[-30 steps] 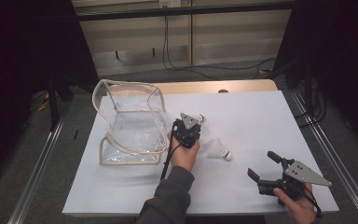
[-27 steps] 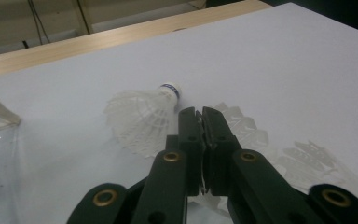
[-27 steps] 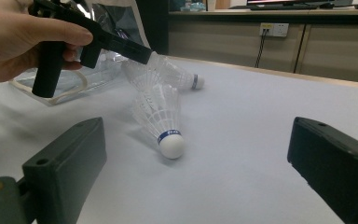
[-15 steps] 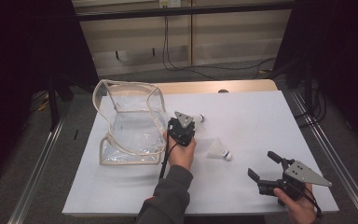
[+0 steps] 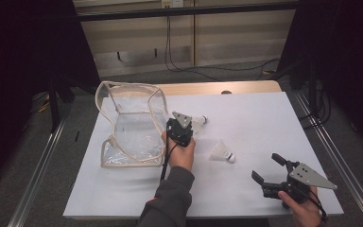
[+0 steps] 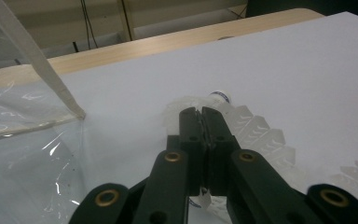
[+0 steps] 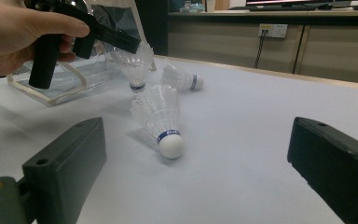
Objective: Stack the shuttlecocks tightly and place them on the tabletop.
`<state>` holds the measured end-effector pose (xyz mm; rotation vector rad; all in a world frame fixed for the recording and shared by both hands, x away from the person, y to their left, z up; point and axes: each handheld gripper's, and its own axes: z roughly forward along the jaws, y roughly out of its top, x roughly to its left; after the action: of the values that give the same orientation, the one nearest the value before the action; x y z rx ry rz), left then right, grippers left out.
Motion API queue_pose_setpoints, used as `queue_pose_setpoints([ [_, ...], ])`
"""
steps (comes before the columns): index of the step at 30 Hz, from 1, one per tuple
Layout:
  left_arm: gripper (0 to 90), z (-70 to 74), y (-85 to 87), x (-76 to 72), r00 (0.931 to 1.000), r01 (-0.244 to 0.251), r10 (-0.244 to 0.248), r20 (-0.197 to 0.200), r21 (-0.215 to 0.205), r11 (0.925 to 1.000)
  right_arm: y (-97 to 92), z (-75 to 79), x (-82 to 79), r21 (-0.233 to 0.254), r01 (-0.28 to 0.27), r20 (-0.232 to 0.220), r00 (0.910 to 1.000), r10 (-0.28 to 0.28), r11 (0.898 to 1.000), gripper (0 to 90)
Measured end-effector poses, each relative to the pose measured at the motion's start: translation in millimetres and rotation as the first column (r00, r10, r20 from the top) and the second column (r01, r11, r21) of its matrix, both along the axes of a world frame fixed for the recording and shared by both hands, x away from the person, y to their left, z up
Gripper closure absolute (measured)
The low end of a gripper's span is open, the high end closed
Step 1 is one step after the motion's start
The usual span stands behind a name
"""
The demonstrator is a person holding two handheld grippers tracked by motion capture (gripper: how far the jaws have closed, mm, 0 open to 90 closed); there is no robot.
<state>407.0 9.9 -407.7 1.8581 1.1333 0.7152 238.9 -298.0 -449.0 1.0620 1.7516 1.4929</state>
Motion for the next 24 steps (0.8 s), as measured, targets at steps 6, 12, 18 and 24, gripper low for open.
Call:
queue_pose_setpoints([
  [6, 88.2, -2.0, 0.5, 4.0, 0.9997, -0.023, 0.023, -0.002, 0.025, 0.9994, -0.5, 0.0, -0.4, -0.001, 0.001, -0.001, 1.0000, -0.001, 1.000, 3.8],
  [12, 87.9, -6.8, -3.5, 7.6, 0.9997, -0.015, 0.016, -0.017, 0.030, 0.9994, -0.7, 0.0, -0.8, 0.001, 0.001, -0.004, 1.0000, -0.001, 1.000, 3.8],
  [18, 85.0, -8.5, -8.1, 7.2, 0.9995, 0.016, -0.017, -0.028, -0.013, 0.9998, -1.2, -0.2, -0.6, 0.002, 0.000, -0.003, 1.0000, 0.000, 1.000, 3.8],
  [24, 81.1, -10.1, -12.0, 7.8, 0.9977, 0.056, -0.057, -0.037, -0.046, 0.9974, 0.0, -0.3, -0.1, 0.002, -0.003, -0.001, 1.0000, 0.003, 1.000, 3.8],
])
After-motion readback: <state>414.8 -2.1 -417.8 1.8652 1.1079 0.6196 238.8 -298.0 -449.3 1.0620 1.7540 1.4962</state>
